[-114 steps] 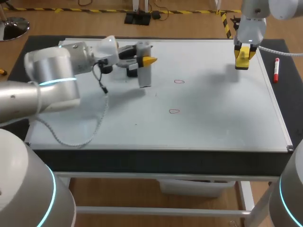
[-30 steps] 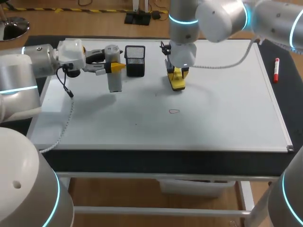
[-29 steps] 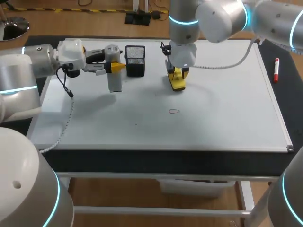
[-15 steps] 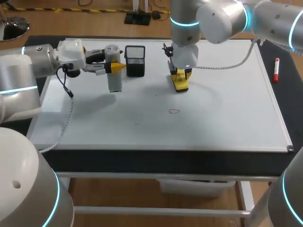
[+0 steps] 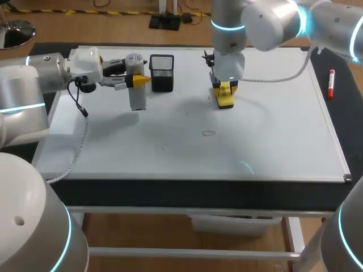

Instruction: Pick up the inspection probe, press it on each red-marked spot on the whiteboard one by one, put down the probe, pick up the eraser, and wipe off all the red marks.

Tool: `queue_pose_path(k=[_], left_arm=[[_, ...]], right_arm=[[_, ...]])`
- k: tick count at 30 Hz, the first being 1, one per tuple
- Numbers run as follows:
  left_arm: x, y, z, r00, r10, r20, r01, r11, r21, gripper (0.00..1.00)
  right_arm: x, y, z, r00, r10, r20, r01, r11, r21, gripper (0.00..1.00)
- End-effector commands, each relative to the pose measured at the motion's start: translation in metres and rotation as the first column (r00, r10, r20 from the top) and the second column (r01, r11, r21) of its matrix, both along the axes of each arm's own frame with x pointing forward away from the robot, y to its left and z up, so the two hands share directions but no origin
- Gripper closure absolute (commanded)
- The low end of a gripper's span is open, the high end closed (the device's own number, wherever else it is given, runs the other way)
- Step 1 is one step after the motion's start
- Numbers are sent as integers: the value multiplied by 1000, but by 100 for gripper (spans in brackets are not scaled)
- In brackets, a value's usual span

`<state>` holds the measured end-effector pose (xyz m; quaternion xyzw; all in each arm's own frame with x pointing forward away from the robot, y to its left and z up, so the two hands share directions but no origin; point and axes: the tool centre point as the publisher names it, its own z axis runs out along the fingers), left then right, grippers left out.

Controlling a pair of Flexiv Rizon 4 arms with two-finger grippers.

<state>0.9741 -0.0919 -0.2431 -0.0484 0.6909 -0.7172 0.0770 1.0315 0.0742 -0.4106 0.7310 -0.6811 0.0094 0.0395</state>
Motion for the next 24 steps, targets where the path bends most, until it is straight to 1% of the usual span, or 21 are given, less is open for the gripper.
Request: queue_pose_path(k=[1, 8, 12, 15, 18, 21, 23, 24], left_arm=[[1, 0, 1, 1000, -2, 0, 2, 1000, -1, 100], [1, 0, 1, 1000, -2, 0, 2, 1000, -1, 100], [1, 0, 1, 1000, -2, 0, 2, 1000, -1, 100], [1, 0, 1, 1000, -2, 0, 2, 1000, -1, 100], [1, 0, 1, 1000, -2, 0, 2, 1000, -1, 100], [1, 0, 1, 1000, -2, 0, 2, 1000, -1, 100], [1, 0, 1, 1000, -2, 0, 2, 1000, -1, 100], [1, 0, 1, 1000, -2, 0, 2, 1000, -1, 100]], right_arm=[[3, -10, -4, 1000, -5, -2, 5, 1000, -5, 100], [8, -22, -3, 1000, -24, 1, 24, 999, -25, 100], [13, -21, 11, 999, -24, 38, 26, 998, -58, 100], [17, -12, 29, 998, -13, 58, 15, 999, -32, 100], [18, 0, 41, 998, 4, 68, -4, 1000, 6, 100], [17, 14, 44, 998, 21, 63, -24, 999, 35, 100], [17, 23, 41, 999, 23, 41, -25, 998, 57, 100], [16, 27, 39, 999, 26, 40, -28, 998, 53, 100]])
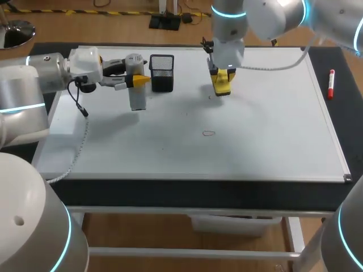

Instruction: Pick up the inspection probe, press it on each red-marked spot on the whiteboard one by one, put down the probe, pick up the eraser, and wipe off all the red marks.

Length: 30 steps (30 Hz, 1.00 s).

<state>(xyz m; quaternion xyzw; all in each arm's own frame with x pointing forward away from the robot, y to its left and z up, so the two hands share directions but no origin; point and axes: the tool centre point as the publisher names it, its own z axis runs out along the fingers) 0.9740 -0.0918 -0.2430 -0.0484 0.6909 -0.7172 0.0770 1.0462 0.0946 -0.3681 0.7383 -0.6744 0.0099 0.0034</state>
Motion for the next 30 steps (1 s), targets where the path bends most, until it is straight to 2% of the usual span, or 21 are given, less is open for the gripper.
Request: queue_pose_path(k=[1, 7, 12, 30], left_arm=[[1, 0, 1, 1000, -2, 0, 2, 1000, -1, 100], [1, 0, 1, 1000, -2, 0, 2, 1000, -1, 100], [1, 0, 1, 1000, -2, 0, 2, 1000, -1, 100], [1, 0, 1, 1000, -2, 0, 2, 1000, -1, 100]], right_arm=[[0, 11, -6, 1000, 11, -15, -11, 1000, 3, 100], [-11, 33, -18, 998, 56, -37, -56, 998, -4, 100], [-18, 42, -22, 996, 77, -38, -77, 997, -4, 100], [-19, 30, -37, 997, 62, -46, -64, 997, -39, 100]])
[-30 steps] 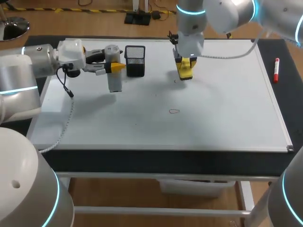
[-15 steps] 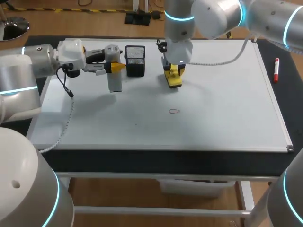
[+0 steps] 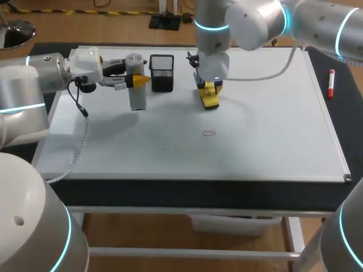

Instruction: Pick up the inspection probe, press it on each red-marked spot on the whiteboard one by one, put down the probe, pick up the eraser, and wipe off all the red marks.

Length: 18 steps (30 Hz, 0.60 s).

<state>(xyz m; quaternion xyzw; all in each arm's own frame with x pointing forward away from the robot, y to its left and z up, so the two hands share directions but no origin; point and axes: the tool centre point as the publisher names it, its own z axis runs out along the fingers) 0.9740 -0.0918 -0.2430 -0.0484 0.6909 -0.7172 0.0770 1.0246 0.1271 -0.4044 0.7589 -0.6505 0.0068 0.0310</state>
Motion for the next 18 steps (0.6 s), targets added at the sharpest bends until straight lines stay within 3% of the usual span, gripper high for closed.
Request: queue_pose_path(k=[1, 18], left_arm=[[1, 0, 1, 1000, -2, 0, 2, 1000, -1, 100], [1, 0, 1, 1000, -2, 0, 2, 1000, -1, 100]], right_arm=[[2, -5, -2, 1000, -2, -2, 2, 1000, -5, 100], [9, -39, -12, 997, -77, -9, 76, 997, -30, 100]])
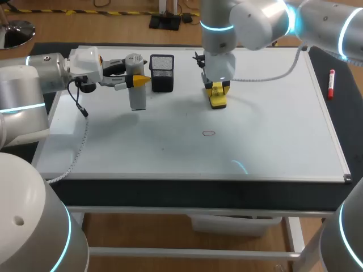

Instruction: Pick up the inspection probe, press it on each red-marked spot on the whiteboard one by one, put down the probe, pick up the eraser, and wipe off all the red marks.

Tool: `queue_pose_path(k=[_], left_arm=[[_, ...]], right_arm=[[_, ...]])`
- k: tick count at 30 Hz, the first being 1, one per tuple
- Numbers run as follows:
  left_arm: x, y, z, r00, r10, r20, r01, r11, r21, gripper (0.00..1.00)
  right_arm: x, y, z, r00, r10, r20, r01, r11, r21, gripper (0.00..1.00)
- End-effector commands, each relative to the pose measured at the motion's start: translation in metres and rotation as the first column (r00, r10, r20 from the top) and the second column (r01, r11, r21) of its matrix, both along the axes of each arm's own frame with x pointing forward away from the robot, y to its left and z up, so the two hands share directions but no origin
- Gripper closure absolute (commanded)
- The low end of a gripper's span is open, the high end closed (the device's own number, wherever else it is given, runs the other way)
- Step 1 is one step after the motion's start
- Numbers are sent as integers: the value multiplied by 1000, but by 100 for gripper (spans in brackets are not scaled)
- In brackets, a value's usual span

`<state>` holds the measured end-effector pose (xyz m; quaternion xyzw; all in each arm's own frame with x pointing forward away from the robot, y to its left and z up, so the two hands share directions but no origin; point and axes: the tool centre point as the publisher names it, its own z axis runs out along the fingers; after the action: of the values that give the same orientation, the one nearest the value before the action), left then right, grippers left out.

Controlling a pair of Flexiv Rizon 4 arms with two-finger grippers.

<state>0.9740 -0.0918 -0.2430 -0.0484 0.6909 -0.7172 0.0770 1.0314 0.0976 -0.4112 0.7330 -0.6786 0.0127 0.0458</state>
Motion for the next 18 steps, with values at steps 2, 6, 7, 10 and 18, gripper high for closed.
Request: queue_pose_path(k=[2, 6, 7, 10, 18], left_arm=[[1, 0, 1, 1000, -2, 0, 2, 1000, -1, 100], [1, 0, 1, 1000, -2, 0, 2, 1000, -1, 100], [1, 0, 1, 1000, -2, 0, 2, 1000, -1, 100], [1, 0, 1, 1000, -2, 0, 2, 1000, -1, 100], [1, 0, 1, 1000, -2, 0, 2, 1000, -1, 100]], right_arm=[[3, -15, -6, 1000, -9, -2, 9, 1000, -2, 100], [4, -25, -8, 1000, -29, -4, 29, 1000, -10, 100], [5, -28, -8, 999, -35, -4, 35, 999, -13, 100], [8, -36, -9, 998, -55, -2, 55, 998, -20, 100], [21, -57, 2, 994, -107, 14, 107, 994, -9, 100]])
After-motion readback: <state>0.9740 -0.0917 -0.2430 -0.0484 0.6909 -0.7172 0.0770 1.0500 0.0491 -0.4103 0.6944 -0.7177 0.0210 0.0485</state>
